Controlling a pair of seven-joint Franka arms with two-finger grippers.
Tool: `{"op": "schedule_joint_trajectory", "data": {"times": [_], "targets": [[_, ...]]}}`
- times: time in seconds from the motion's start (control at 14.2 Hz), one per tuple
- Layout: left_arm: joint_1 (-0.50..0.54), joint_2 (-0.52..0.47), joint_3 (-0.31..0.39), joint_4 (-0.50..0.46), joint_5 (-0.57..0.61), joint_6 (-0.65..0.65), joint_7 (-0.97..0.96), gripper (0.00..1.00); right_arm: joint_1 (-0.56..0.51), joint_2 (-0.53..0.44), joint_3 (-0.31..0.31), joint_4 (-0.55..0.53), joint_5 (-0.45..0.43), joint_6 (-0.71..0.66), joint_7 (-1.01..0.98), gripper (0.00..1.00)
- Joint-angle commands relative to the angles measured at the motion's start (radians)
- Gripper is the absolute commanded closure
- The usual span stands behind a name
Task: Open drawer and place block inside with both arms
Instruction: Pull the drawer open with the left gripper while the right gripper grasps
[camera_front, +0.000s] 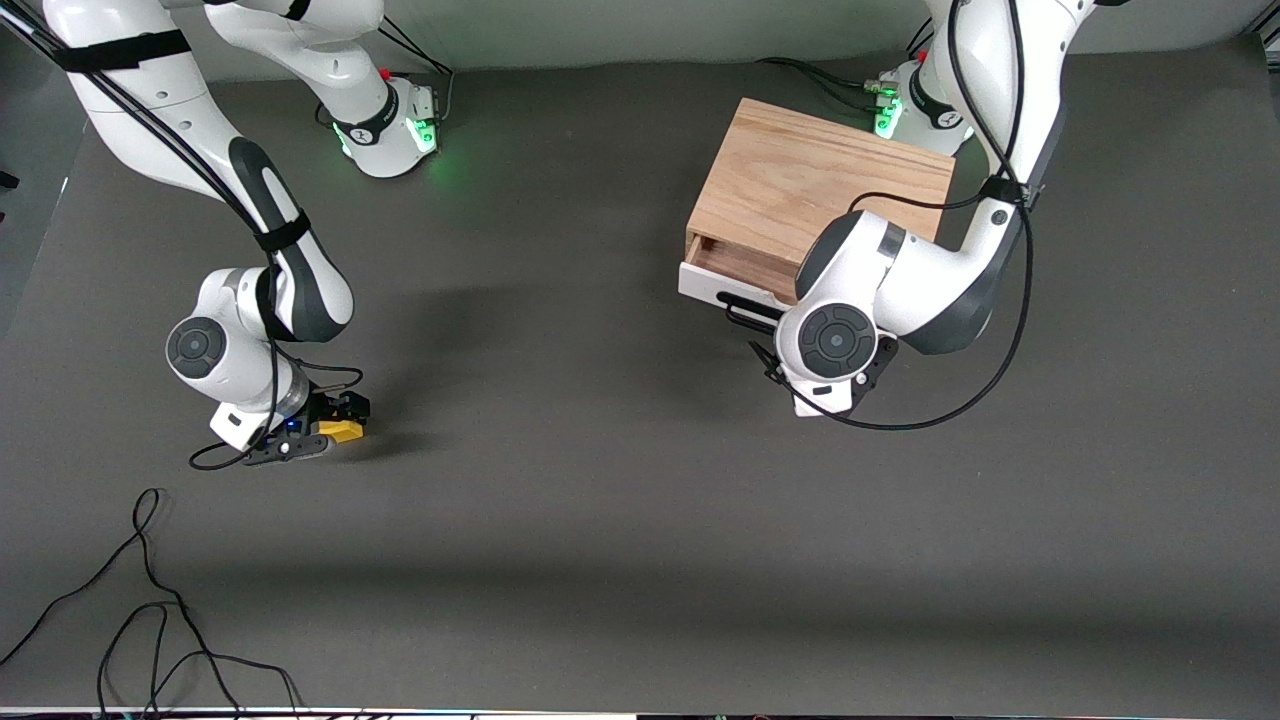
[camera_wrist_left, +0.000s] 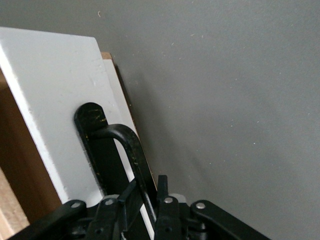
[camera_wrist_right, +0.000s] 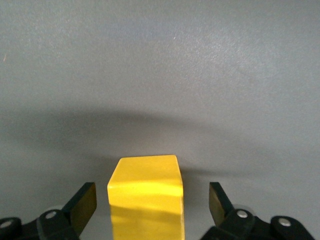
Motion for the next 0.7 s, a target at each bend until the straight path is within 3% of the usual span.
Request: {"op": "schedule_joint_trajectory", "data": {"times": [0.0, 0.49, 0.56, 0.63], "targets": [[0.003, 0.022, 0.019, 0.139, 0.082, -0.018, 0.105, 1.00, 0.002, -0.009, -0.003, -0.030, 0.005, 0.020, -0.032, 0.00], [0.003, 0.035, 0.019, 0.179, 0.108, 0.016, 0.107, 1.00, 0.003, 0.016, -0.003, -0.022, 0.005, 0.058, -0.030, 0.00], [0.003, 0.035, 0.019, 0.179, 0.110, 0.016, 0.107, 0.63, 0.003, 0.019, -0.003, -0.019, 0.005, 0.060, -0.030, 0.00], [0.002, 0.035, 0.019, 0.179, 0.118, 0.017, 0.107, 0.04, 0.003, 0.023, -0.003, -0.018, 0.005, 0.061, -0.030, 0.00]]}}
